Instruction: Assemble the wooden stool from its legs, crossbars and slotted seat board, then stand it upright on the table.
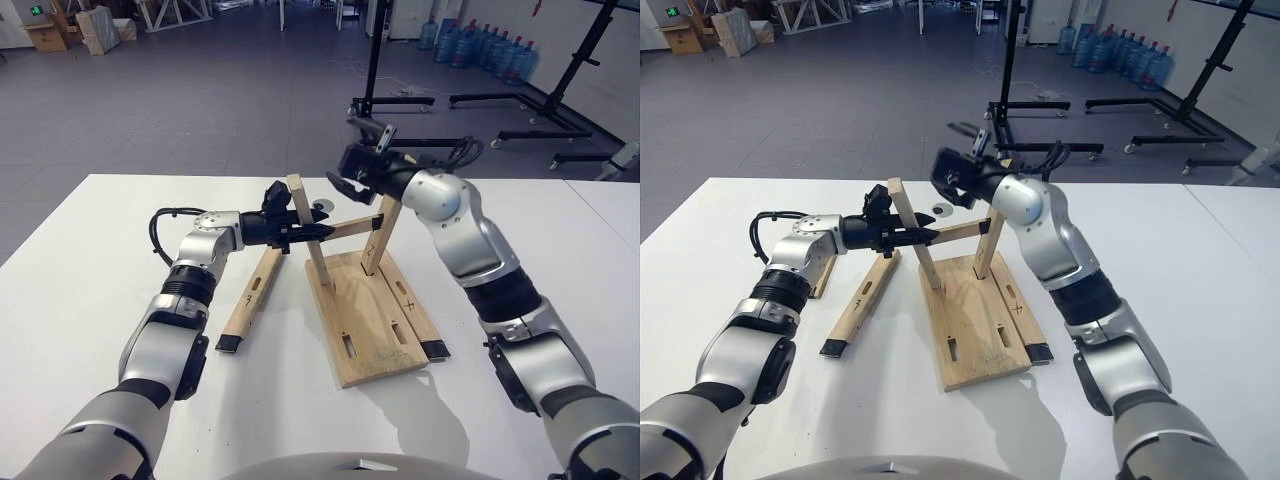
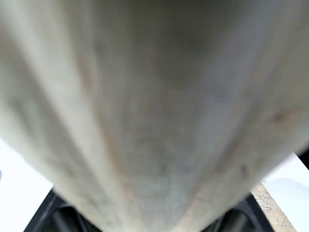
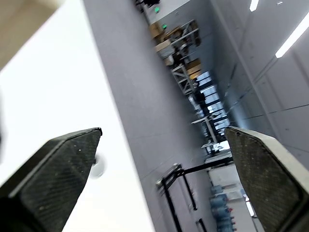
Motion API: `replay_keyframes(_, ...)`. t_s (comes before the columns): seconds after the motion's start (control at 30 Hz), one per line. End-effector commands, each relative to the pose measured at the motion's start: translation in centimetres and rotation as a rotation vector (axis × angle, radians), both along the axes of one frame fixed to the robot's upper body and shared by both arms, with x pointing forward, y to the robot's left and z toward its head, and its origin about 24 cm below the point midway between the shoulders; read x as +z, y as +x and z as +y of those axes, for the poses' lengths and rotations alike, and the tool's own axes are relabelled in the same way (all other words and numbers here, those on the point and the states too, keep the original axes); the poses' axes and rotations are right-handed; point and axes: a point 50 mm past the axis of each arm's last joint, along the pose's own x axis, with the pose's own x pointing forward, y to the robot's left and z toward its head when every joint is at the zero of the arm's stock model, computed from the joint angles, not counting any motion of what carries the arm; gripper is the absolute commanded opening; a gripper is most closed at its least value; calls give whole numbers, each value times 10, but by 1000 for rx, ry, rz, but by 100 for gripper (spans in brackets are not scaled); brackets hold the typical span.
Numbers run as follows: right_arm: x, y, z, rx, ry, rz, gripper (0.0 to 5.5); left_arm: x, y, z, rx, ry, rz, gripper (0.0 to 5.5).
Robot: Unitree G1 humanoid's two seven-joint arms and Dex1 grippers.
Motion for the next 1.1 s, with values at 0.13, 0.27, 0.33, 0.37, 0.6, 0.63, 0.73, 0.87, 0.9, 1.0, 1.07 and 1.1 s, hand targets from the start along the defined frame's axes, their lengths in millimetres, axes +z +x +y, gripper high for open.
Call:
replay_keyframes(0.13,-140,-31,-29,-17,-312,284,468,-26,-9,-1,-3,38,107,201)
replay_keyframes(0.27,-182,-55,-34,3,-362,385,468,-40,-14,-4,3,52,140,201)
replay_keyframes(0.33,-180,-53,-31,-3,-322,381,468,-43,-14,-3,16,56,140,201)
replay_keyframes(0.37,-175,-50,-30,-14,-293,370,468,-42,-13,-2,26,56,129,201)
replay_keyframes(0.6,-161,-40,-21,-40,-184,351,468,-24,-7,15,131,23,26,321)
replay_keyframes(0.63,-159,-39,-20,-44,-174,346,468,-21,-8,22,148,25,14,333)
replay_keyframes(0.73,-145,-33,-14,-48,-115,309,468,-9,-28,52,218,44,-26,384)
replay_keyframes(0.87,-62,-10,18,-28,237,131,468,28,-97,83,376,-144,13,447)
replay_keyframes(0.9,-30,-5,27,-6,337,62,468,34,-112,92,474,-187,19,456)
replay_keyframes(1.0,40,-1,29,-10,541,-84,468,41,-123,112,711,-233,65,505)
replay_keyframes(1.07,85,-1,20,-21,646,-157,468,49,-122,127,1003,-230,69,539)
replay_keyframes(1.1,102,-2,12,-40,675,-190,468,50,-118,133,1127,-177,86,539)
